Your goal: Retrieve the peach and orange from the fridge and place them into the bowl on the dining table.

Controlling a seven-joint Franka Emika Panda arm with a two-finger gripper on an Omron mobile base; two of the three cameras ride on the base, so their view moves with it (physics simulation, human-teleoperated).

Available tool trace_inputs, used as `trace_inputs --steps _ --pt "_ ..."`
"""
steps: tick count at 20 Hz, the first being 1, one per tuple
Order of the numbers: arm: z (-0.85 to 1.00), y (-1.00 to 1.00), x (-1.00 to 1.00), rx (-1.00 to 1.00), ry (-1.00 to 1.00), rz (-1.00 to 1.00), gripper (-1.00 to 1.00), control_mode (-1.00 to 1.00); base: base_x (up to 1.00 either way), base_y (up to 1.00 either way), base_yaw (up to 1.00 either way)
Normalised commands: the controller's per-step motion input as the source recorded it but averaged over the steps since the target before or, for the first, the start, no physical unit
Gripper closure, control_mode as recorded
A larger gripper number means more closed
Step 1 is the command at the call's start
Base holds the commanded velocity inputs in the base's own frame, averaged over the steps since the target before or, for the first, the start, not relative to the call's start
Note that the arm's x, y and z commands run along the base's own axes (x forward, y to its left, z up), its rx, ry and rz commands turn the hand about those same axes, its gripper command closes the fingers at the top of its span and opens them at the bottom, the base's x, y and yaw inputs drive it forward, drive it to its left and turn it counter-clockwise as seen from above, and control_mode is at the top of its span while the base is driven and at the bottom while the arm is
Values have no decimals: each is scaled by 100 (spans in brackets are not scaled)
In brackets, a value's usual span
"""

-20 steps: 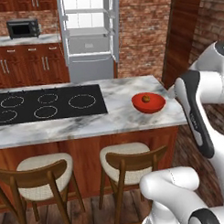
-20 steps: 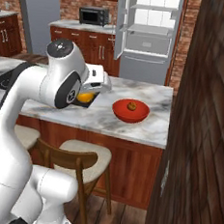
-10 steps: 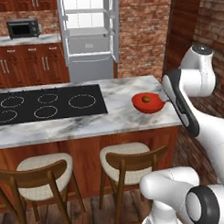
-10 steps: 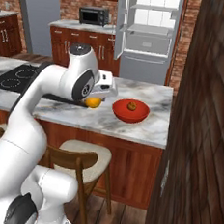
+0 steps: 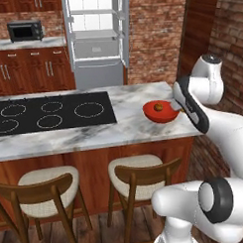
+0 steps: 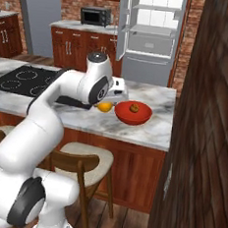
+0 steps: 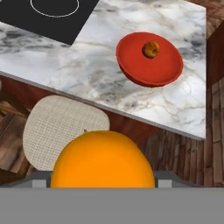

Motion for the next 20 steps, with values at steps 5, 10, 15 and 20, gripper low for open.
trace_inputs --steps 5,10,15,20 --pt "-22 -14 60 2 -2 0 100 -100 0 0 0" --pt "-12 -15 56 3 0 0 100 -100 0 0 0" --pt "-10 -20 57 4 0 0 100 -100 0 0 0" --pt "-23 -15 66 3 0 0 100 -100 0 0 0"
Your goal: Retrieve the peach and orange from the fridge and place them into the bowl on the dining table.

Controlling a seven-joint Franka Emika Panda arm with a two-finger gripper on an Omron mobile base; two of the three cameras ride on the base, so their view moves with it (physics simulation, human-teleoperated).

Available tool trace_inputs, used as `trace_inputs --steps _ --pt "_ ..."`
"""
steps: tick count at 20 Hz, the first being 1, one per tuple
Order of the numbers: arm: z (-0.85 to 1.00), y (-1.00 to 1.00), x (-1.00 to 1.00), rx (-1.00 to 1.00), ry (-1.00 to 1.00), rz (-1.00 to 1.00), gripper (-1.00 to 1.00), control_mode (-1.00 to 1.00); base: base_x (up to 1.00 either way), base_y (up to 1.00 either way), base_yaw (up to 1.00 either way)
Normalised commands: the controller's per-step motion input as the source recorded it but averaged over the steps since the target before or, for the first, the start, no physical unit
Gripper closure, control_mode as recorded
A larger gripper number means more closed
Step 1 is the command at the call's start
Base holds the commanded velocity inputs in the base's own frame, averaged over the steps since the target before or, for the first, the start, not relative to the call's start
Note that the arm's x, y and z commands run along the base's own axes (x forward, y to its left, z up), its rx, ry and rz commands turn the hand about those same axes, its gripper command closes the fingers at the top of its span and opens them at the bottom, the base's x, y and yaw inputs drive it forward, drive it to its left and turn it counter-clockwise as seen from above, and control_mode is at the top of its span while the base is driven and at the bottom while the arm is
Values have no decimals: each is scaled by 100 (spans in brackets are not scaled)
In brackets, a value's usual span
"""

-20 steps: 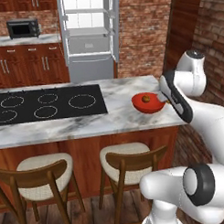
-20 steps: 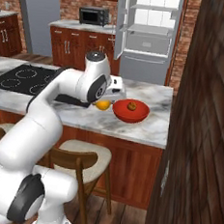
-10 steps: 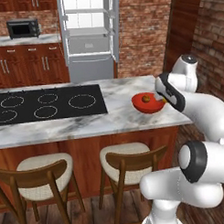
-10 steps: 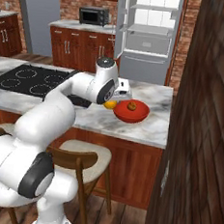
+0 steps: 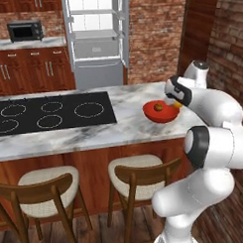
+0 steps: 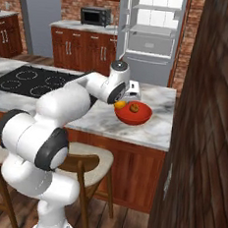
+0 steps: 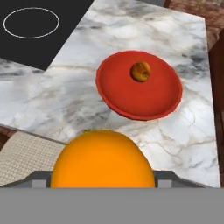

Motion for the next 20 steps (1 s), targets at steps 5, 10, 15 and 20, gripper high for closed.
trace_inputs --steps 5,10,15,20 --pt "-36 -1 68 0 0 0 100 -100 0 0 0" --pt "-45 0 68 0 0 0 100 -100 0 0 0" --pt "-34 -9 50 0 0 0 100 -100 0 0 0" --pt "-27 -16 36 0 0 0 100 -100 0 0 0"
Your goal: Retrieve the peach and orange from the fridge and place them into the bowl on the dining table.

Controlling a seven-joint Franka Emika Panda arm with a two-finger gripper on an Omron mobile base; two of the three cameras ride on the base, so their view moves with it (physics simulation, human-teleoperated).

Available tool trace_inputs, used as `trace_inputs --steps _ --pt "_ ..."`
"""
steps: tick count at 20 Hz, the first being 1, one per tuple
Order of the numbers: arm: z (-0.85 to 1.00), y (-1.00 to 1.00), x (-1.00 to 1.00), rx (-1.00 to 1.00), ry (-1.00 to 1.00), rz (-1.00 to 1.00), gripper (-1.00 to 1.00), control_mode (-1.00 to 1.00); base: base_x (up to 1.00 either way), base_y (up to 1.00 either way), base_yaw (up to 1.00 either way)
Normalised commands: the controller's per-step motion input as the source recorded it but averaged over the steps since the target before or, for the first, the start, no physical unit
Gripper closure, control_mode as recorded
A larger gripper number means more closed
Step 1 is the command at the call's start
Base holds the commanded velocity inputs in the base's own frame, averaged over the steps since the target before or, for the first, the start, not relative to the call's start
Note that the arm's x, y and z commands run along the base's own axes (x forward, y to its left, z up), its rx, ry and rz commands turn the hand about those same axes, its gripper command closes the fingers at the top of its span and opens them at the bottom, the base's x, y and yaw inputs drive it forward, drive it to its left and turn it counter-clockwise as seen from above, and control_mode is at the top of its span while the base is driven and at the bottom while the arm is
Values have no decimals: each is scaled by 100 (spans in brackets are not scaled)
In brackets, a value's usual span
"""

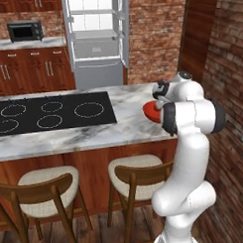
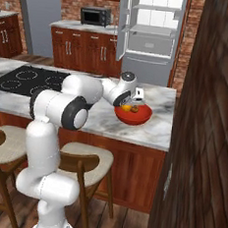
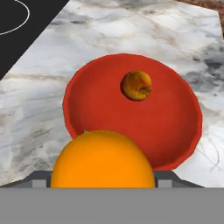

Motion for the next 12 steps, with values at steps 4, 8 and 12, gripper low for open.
trace_inputs --steps 4,8,12 --pt "-12 -8 40 0 0 0 100 -100 0 0 0" --pt "-19 0 40 0 0 0 100 -100 0 0 0" --pt "-25 0 38 0 0 0 -100 -100 0 0 0"
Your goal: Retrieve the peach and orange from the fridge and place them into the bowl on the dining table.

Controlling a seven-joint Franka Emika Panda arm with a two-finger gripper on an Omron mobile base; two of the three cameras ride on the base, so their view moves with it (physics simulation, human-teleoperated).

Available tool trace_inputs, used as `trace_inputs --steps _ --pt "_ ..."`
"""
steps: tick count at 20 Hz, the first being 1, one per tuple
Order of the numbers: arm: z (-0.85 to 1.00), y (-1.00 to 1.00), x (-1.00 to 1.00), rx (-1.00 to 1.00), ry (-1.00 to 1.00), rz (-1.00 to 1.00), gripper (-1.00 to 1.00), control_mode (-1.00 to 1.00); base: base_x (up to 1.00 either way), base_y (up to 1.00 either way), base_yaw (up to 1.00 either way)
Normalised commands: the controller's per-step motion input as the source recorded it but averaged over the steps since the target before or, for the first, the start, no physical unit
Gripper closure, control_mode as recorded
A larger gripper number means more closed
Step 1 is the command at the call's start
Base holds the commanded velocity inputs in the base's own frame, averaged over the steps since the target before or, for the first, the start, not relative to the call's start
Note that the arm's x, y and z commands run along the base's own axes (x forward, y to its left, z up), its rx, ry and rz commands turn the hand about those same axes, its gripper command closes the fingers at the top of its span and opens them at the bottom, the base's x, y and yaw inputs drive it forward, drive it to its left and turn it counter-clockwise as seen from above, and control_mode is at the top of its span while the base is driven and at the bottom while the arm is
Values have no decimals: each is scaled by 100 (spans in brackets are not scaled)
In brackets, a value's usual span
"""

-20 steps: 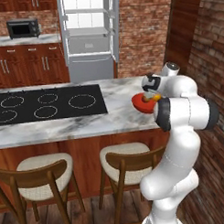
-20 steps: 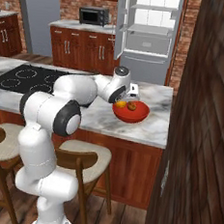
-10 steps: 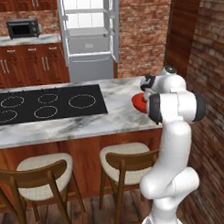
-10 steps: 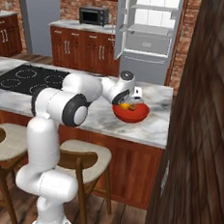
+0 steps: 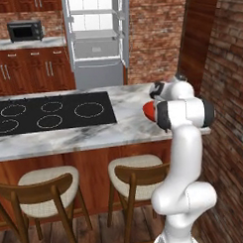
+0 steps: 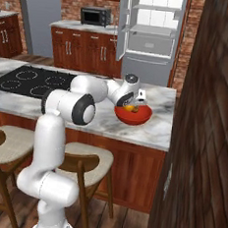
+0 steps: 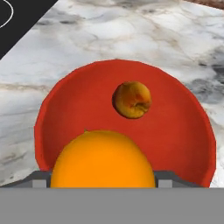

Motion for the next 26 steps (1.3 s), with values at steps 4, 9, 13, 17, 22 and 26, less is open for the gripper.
trace_inputs --steps 4,9,13,17,22,26 --pt "-19 -6 43 0 0 0 -100 -100 0 0 0" --pt "-6 -7 37 0 0 0 -100 -100 0 0 0" --pt "-1 -5 1 0 0 0 -100 -100 0 0 0" --pt "4 0 -20 0 0 0 -100 -100 0 0 0" --pt "56 16 -91 -5 -21 1 -100 -100 0 0 0" --pt "99 51 -100 -20 -35 11 -100 -100 0 0 0"
